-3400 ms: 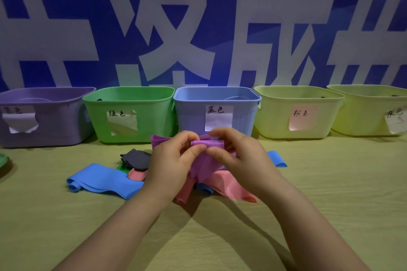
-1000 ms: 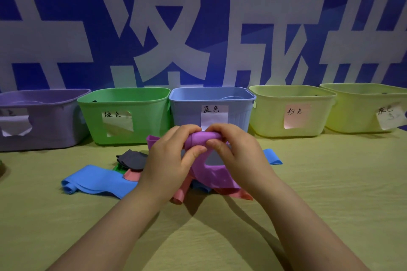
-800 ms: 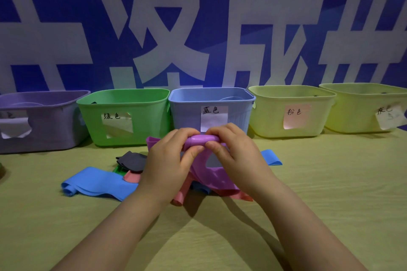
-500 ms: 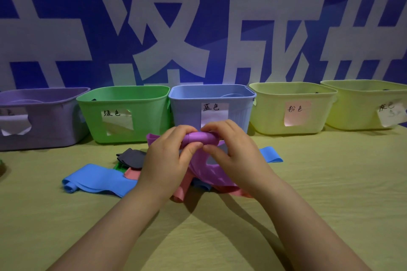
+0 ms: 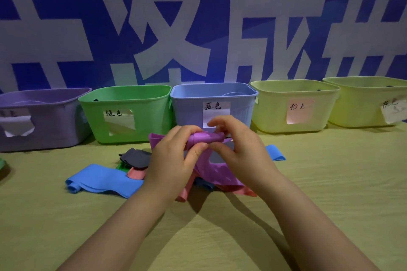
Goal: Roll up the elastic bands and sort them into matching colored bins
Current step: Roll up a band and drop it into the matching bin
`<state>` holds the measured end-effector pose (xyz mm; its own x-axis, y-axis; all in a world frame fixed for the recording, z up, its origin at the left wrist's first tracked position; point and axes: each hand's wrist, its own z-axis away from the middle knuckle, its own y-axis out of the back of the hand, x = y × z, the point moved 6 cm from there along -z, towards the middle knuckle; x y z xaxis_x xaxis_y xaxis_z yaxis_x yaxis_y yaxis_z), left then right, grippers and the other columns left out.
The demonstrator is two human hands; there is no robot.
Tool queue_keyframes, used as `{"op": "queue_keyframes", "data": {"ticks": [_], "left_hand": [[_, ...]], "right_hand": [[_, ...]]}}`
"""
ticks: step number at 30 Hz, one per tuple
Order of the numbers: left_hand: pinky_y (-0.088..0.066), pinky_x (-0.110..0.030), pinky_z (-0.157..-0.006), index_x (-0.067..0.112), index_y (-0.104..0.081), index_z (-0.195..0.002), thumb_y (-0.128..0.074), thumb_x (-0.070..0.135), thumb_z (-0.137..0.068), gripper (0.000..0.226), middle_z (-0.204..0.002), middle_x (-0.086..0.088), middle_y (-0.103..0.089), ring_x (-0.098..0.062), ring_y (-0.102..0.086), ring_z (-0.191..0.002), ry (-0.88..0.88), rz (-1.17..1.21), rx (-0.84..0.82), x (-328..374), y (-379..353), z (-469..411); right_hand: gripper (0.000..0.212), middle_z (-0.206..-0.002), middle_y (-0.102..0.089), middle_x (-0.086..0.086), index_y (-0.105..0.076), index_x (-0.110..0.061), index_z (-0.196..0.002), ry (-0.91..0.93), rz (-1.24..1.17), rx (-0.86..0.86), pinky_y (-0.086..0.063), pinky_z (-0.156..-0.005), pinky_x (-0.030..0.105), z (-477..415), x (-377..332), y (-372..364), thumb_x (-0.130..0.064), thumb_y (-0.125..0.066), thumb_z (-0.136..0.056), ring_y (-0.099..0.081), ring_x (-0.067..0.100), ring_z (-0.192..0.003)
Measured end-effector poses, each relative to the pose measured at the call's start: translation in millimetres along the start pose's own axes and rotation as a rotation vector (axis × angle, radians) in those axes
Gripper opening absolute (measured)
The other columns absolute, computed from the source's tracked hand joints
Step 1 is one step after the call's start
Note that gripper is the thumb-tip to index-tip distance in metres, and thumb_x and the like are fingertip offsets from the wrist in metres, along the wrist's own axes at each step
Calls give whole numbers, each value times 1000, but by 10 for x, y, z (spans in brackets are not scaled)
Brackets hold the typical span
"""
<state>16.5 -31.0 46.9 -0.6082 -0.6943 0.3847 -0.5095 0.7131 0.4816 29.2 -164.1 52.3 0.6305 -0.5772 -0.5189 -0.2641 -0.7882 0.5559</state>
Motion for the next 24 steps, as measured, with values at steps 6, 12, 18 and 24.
{"op": "queue_keyframes", "data": {"ticks": [6, 12, 18, 24], "left_hand": [[-32, 2, -74, 16, -62, -100, -69, 11, -80, 22, -90, 8, -58, 4, -43, -81, -21, 9, -13, 10, -12, 1], [-33, 0, -75, 17, -63, -99, -68, 13, -80, 21, -90, 8, -59, 5, -44, -80, 6, 31, -19, -26, -28, 17], [-32, 1, -74, 16, -63, -98, -62, 22, -80, 19, -91, 8, -61, 5, -45, -82, 10, 36, -9, -50, -28, 21], [-32, 0, -70, 14, -63, -92, -49, 45, -82, 35, -85, 8, -59, 5, -43, -77, 19, 28, -17, -89, -27, 4]], "right_hand": [[12, -93, -61, -8, -57, -29, -96, 12, 33, -25, -43, -79, 34, -1, 13, -22, -28, -57, -84, -53, 17, -90], [13, -93, -61, -6, -60, -24, -98, 4, 35, -44, -42, -80, 33, 7, 15, -46, -20, -63, -85, -52, 18, -90], [13, -93, -60, -10, -60, -27, -99, -9, 55, -56, -42, -81, 31, 6, 2, -27, -24, -61, -87, -52, 14, -91], [17, -99, -60, -10, -61, -24, -107, 13, 78, -104, -36, -80, 27, -9, -52, -46, -26, -50, -93, -47, 11, -94]]}}
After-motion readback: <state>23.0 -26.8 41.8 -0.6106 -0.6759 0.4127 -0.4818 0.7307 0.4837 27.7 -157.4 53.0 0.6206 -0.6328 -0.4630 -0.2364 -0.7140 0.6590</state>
